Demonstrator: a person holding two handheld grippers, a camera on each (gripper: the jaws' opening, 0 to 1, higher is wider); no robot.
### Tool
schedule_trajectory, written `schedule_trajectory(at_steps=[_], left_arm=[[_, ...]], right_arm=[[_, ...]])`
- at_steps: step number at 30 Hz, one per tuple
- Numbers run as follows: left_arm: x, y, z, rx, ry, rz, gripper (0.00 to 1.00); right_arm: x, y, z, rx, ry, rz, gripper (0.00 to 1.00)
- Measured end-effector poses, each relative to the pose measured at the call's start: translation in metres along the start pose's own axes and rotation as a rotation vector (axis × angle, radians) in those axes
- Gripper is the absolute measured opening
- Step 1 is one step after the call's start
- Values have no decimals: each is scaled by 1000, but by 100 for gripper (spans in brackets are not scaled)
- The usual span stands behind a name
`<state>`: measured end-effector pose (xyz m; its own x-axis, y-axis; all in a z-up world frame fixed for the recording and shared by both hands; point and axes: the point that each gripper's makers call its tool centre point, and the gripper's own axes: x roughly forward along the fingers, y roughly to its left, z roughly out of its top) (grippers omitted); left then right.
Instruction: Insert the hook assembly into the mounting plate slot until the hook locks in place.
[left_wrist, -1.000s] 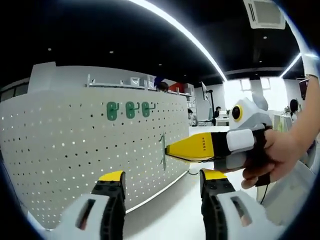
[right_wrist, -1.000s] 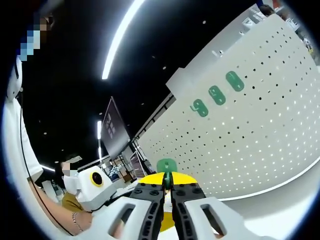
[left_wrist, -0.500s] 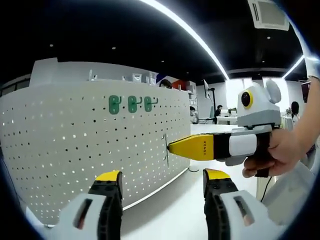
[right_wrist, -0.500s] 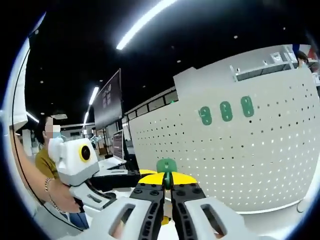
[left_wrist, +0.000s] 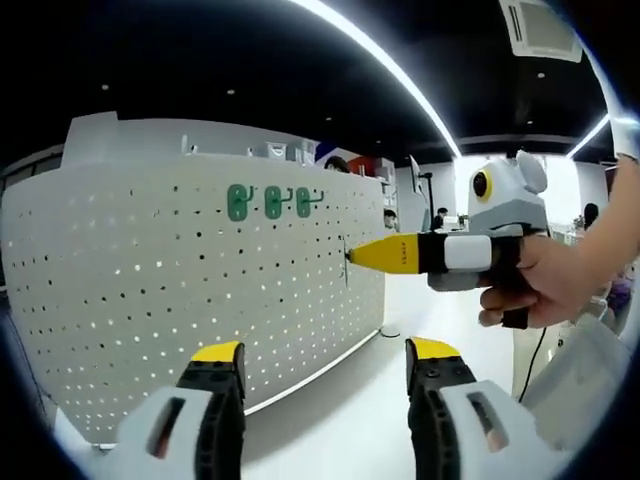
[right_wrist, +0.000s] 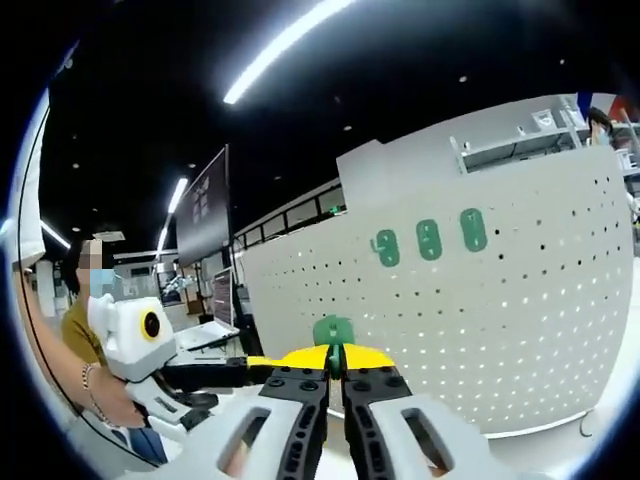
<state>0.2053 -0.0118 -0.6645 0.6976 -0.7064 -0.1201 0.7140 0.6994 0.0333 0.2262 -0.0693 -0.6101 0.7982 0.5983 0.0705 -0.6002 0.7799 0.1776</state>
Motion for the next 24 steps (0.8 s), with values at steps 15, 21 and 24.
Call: schedule_trajectory(at_steps=[15,21,24], left_arm=[[-25,16,-11,-11,24,34,68],[-32,20,-14,-18,32,43,69],[-35,21,-15,-20,37,47,69]], right_arm=[[-3,-48,36,-59,-17,-92,0],[-2,-62,47,-73,-25,-117,0],[-2,-67,51,-77,-28,-128,0]])
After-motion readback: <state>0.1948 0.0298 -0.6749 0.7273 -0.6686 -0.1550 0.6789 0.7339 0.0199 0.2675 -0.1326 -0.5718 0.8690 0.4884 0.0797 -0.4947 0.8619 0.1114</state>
